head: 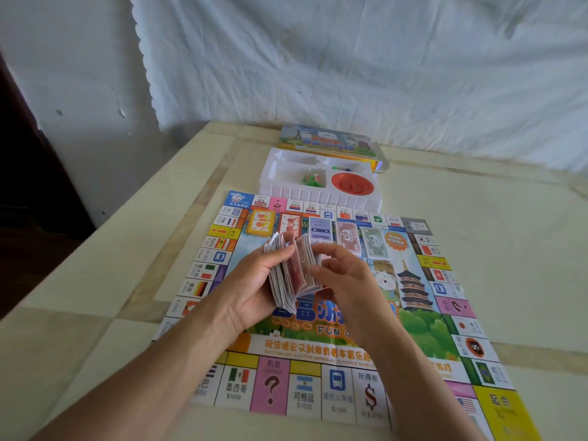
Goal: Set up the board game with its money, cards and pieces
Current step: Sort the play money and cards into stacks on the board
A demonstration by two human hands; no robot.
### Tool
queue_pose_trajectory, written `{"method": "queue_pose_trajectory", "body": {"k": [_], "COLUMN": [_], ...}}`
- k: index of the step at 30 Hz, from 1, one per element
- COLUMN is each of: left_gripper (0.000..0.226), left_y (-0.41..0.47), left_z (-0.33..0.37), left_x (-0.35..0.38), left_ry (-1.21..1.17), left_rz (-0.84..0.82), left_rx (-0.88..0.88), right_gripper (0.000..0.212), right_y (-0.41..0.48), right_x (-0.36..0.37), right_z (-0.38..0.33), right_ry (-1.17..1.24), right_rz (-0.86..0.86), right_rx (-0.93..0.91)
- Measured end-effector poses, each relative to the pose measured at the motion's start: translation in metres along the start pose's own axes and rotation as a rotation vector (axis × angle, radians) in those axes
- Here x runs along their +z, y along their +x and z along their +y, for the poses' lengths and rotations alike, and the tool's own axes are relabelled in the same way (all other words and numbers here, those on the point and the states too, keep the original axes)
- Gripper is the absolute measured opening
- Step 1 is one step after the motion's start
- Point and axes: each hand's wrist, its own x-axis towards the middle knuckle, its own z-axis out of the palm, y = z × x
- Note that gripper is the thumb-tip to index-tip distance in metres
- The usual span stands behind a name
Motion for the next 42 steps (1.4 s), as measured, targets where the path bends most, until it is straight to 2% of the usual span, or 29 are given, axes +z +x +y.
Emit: {"method": "queue_pose_trajectory", "body": {"k": [9,13,17,19,21,25,31,38,42], "left_gripper": [0.033,0.041,0.040,0.033,0.029,0.032,0.036,0.040,0.031], "left_y": [-0.002,-0.003,-0.002,0.000,0.001,0.004,0.003,0.002,0.000], "left_z": [0.000,-0.003,-0.006,-0.006,-0.005,-0.005,-0.003,-0.002,-0.002], "left_x": [0.002,0.006,0.005,0.005,0.004,0.001,0.001,0.001,0.003], "left_ry": [0.030,0.088,0.145,0.140,0.121,0.062,0.106,0.095,0.061], "left_rz": [0.005,0.004,0.085,0.075,0.053,0.043,0.066,0.084,0.070], "left_rx": [0.007,0.033,0.065,0.057,0.050,0.060,0.033,0.013,0.049], "right_gripper": [0.022,0.018,0.019,0.011,0.003,0.001,0.006,0.009,0.015], "right_y": [0.000,0.000,-0.001,-0.001,0.000,0.003,0.003,0.003,0.002], "right_x": [0.000,0.005,0.010,0.012,0.012,0.009,0.006,0.006,0.009], "right_z": [0.001,0.004,0.004,0.005,0.006,0.006,0.004,0.004,0.005], "right_ry": [-0.022,-0.172,-0.387,-0.431,-0.411,-0.267,-0.105,-0.082,-0.208], "right_rz": [0.005,0.034,0.063,0.087,0.133,0.185,0.178,0.169,0.137], "right_rx": [-0.012,-0.074,-0.174,-0.201,-0.179,-0.078,0.026,0.052,-0.065]}}
